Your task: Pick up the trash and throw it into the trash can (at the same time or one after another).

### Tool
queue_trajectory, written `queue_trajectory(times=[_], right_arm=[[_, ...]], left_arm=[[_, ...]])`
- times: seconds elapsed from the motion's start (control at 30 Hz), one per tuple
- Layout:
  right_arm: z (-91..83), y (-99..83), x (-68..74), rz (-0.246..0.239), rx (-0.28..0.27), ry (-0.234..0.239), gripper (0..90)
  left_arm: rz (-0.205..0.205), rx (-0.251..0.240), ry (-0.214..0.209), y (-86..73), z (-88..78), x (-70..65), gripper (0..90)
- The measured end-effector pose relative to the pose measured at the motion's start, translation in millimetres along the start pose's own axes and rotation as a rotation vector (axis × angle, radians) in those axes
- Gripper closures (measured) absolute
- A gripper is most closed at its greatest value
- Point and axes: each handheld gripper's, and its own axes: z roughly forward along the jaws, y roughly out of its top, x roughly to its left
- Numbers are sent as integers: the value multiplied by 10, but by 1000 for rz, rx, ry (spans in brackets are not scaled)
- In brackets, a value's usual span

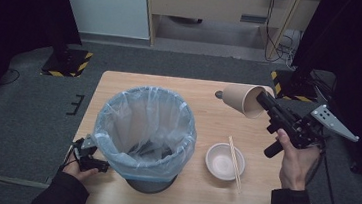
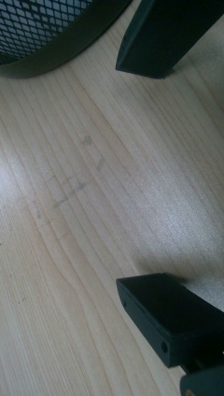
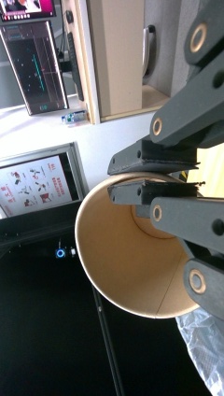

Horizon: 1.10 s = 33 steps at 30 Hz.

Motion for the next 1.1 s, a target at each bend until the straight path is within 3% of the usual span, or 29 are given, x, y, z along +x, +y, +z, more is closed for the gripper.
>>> queue_trajectory(times=[0.47, 1.1], right_arm=[[162, 76, 208, -7, -6, 71, 847], [490, 43, 500, -24, 37, 149, 847]], left_arm=[[0, -1, -1, -1, 1, 0, 0], [0, 0, 0, 0, 0, 0, 0]])
